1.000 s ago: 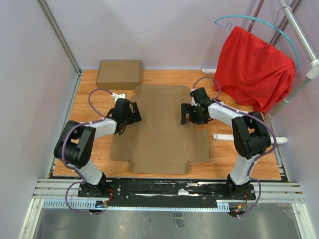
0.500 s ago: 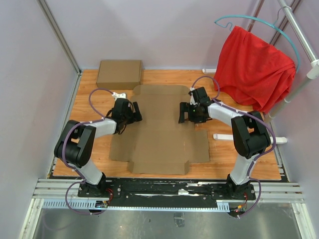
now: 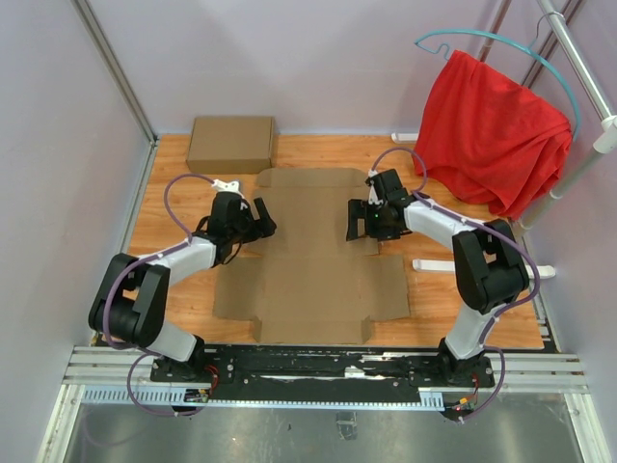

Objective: Fold the paper box

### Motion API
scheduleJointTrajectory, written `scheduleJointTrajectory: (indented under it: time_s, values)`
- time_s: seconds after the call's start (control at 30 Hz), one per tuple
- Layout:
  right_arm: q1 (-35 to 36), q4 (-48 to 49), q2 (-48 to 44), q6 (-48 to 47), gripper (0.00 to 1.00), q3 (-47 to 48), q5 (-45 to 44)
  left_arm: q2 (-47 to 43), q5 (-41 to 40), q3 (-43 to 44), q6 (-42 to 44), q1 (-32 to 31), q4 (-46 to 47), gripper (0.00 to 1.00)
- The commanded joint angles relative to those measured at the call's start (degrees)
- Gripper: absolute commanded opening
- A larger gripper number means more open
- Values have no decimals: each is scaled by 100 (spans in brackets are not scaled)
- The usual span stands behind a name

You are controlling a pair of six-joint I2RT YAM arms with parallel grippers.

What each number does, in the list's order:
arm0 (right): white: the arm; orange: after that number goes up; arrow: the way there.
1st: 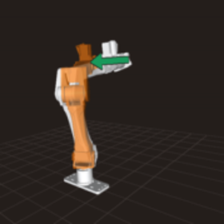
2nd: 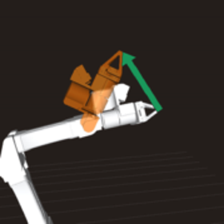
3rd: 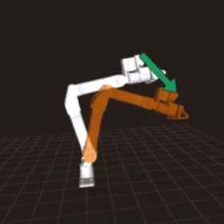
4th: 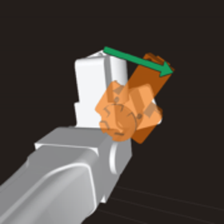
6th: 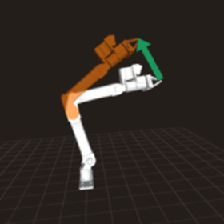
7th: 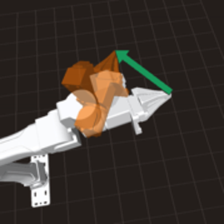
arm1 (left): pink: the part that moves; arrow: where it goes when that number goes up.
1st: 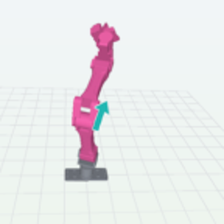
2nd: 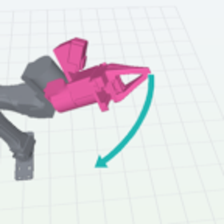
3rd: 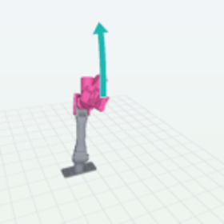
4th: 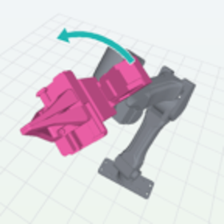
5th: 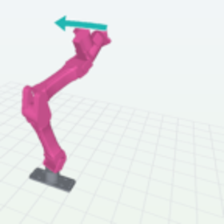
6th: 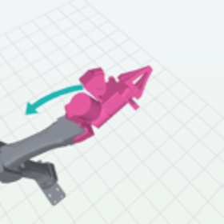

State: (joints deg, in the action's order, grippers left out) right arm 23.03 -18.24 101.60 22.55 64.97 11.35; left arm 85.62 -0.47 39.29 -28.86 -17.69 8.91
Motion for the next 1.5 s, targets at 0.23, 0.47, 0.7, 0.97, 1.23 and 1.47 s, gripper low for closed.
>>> scheduleJointTrajectory:
  time_s: [0.23,0.47,0.7,0.97,1.23,1.47]
  values:
    - [277,-16,-211,158,99,35,241,-195,938,-166,-417,-21,362,88]
    - [574,-282,-231,158,100,214,-29,60,1085,-132,-540,-164,535,85]
    - [711,-456,-407,220,100,231,-180,444,974,-22,-498,-322,505,85]
    - [762,-396,-713,275,99,201,165,942,868,-60,-510,-327,636,85]
    - [775,-870,-410,308,98,555,-679,993,718,-107,-461,-320,534,84]
    - [773,-935,-223,520,98,217,-979,1000,676,-121,-436,-327,455,84]
